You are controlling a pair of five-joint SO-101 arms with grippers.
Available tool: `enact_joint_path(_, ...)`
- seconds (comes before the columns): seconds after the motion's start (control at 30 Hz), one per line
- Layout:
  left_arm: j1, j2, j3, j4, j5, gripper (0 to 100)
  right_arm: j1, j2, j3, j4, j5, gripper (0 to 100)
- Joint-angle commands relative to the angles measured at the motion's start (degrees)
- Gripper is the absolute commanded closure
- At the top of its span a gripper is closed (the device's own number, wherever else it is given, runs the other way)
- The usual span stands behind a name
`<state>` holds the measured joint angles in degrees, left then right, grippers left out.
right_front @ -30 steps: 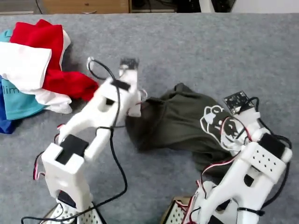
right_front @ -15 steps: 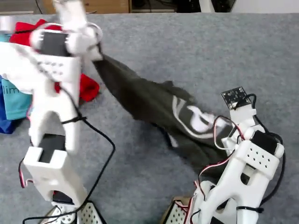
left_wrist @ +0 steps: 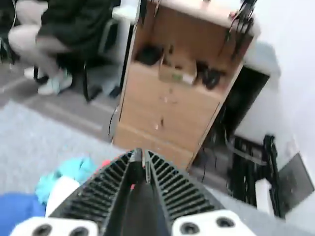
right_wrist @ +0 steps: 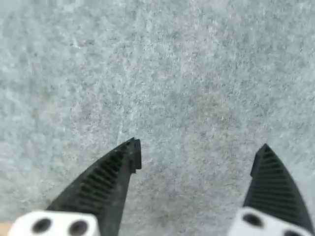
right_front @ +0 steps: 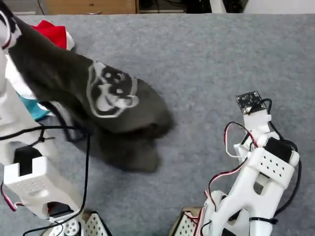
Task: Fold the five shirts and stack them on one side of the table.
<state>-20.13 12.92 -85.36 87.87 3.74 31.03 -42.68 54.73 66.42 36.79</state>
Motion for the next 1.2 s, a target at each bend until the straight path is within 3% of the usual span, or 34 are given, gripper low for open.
enact_joint_path(0.0, 3.43, -2.51, -4.13, -2.37, -0.18, 98, 2.51, 0.22, -4.79, -1.49, -5.45, 64.5)
enact_joint_path(0.1, 13.98, -2.51, -4.48, -0.53, -0.18, 98, 3.91, 0.22, -5.05, -2.99, -7.82, 64.5)
enact_joint_path(0.23, 33.32, -1.71, -3.78, 6.68, -0.44, 98, 7.6, 0.22, -4.88, -3.08, -9.32, 64.5)
enact_joint_path(0.4, 51.08, 5.49, 12.22, 7.82, 0.97, 98, 16.4, 0.22, -5.23, -3.08, -6.42, 64.2)
enact_joint_path(0.5, 58.29, 10.51, 20.04, 2.99, 1.76, 98, 21.05, 0.22, -5.23, -3.08, -3.69, 64.2)
enact_joint_path(0.67, 70.33, 16.48, 21.27, -8.53, 4.4, 98, 27.91, 0.22, -5.14, -4.57, -3.08, 64.2)
enact_joint_path(0.83, 75.52, 26.86, 22.24, -12.75, 6.33, 98, 34.24, 0.22, -5.23, -6.68, -3.08, 64.1)
enact_joint_path(0.97, 75.6, 33.27, 22.07, -13.89, 12.04, 79, 35.91, 0.22, -5.23, -6.33, -1.93, 64.1)
enact_joint_path(1.07, 75.25, 32.22, 16.97, -9.32, 18.46, 73, 35.47, 0.22, -5.05, -6.24, -1.58, 64.1)
enact_joint_path(1.17, 71.47, 30.02, 7.56, -4.84, 18.2, 73, 31.87, 0.22, -5.32, -5.89, -1.85, 64.1)
